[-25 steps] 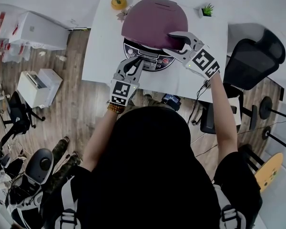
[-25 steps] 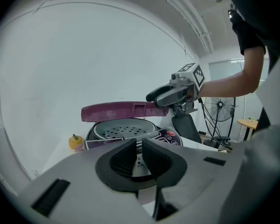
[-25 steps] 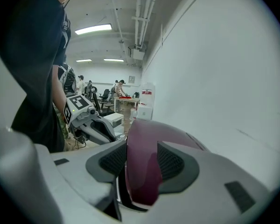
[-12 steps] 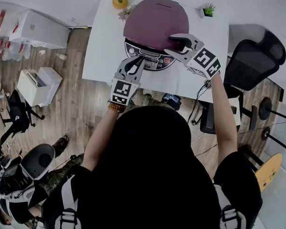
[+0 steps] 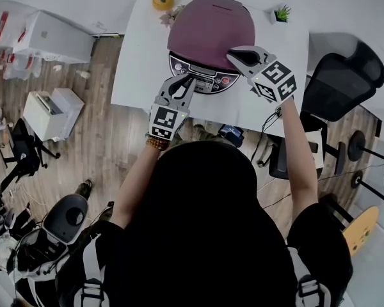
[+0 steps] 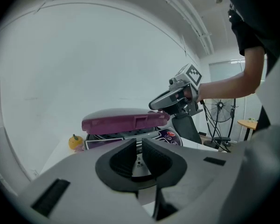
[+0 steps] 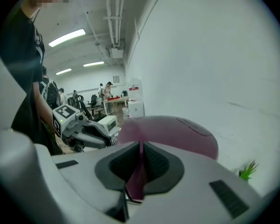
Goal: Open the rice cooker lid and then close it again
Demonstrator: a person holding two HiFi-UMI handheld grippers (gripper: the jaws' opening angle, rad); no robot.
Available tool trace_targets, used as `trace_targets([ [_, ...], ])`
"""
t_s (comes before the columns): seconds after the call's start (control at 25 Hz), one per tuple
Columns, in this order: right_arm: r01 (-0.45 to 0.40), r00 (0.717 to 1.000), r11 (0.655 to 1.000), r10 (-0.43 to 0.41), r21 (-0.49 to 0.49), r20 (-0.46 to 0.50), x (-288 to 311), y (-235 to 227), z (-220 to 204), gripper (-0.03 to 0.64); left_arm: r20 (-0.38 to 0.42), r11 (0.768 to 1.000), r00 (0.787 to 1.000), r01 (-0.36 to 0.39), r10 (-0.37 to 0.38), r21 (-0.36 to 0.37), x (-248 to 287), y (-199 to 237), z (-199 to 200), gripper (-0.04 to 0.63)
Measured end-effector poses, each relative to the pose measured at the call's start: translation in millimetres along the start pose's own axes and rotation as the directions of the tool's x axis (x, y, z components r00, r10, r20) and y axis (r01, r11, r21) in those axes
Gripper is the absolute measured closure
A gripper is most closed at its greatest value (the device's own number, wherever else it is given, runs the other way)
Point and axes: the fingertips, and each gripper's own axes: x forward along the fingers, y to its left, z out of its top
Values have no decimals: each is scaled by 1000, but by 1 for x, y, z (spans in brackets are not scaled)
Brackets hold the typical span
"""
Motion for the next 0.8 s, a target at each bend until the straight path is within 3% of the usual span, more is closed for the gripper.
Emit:
trace_targets([
  [0.16, 11, 996, 999, -15, -48, -89, 7, 5, -13, 572, -1, 1000, 1000, 0, 0, 1, -1, -1, 2, 569],
  [0.6, 13, 994, 999, -17, -38, -110, 15, 6, -28, 572, -8, 1000, 1000, 5, -5, 9, 1, -1, 2, 569],
  [0.8, 22, 993, 1000, -25, -21, -116, 17, 7, -28, 572, -7, 991, 1000, 18, -19, -136, -7, 21, 17, 569],
])
